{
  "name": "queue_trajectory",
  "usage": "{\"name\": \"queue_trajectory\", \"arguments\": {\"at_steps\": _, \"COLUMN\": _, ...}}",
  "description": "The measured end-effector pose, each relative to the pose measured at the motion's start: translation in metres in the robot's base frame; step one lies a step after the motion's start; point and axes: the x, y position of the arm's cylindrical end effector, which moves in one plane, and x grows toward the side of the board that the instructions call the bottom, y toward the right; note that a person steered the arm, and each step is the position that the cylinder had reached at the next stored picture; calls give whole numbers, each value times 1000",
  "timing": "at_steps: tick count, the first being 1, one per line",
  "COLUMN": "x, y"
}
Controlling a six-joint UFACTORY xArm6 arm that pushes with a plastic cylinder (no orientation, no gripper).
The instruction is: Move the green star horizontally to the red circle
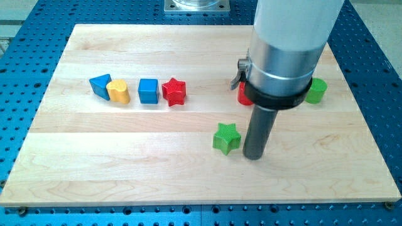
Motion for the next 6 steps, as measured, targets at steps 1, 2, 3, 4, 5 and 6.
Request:
{"name": "queue_trajectory", "arguments": {"at_steps": 1, "x": -13, "y": -51}}
{"name": "queue_trajectory", "arguments": {"at_steps": 2, "x": -64, "y": -75}}
{"name": "queue_trajectory", "arguments": {"at_steps": 3, "x": -67, "y": -75}}
{"name": "queue_trajectory", "arguments": {"at_steps": 4, "x": -91, "y": -71}}
{"name": "queue_trajectory", "arguments": {"at_steps": 5, "x": -54, "y": -110}}
{"name": "queue_trajectory", "arguments": {"at_steps": 6, "x": -52, "y": -148}}
